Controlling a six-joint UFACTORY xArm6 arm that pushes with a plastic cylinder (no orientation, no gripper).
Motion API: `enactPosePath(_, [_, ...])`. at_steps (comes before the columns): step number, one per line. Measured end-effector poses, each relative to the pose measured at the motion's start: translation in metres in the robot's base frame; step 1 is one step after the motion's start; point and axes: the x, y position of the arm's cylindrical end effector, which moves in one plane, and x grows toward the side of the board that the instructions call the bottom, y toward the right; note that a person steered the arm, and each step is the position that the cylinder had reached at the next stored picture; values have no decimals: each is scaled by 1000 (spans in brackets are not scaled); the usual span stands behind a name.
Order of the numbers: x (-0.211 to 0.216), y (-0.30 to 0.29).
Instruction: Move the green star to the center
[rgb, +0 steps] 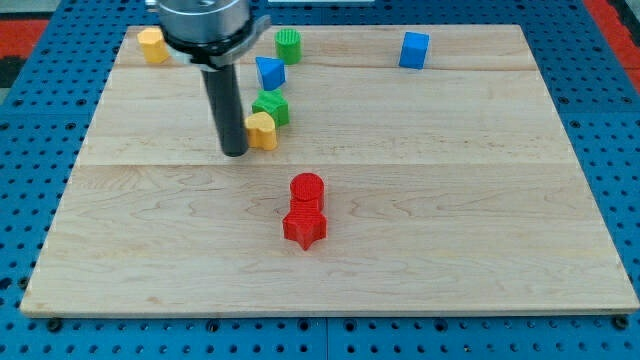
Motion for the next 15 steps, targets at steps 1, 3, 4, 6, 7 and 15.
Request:
enactPosePath(1, [-1, -49])
enactPosePath(3, [-3, -69])
enactPosePath(4, [-3, -70])
enactPosePath(6, [-33, -64])
enactPosePath(7, [-76, -39])
enactPosePath(15, [-68, 162])
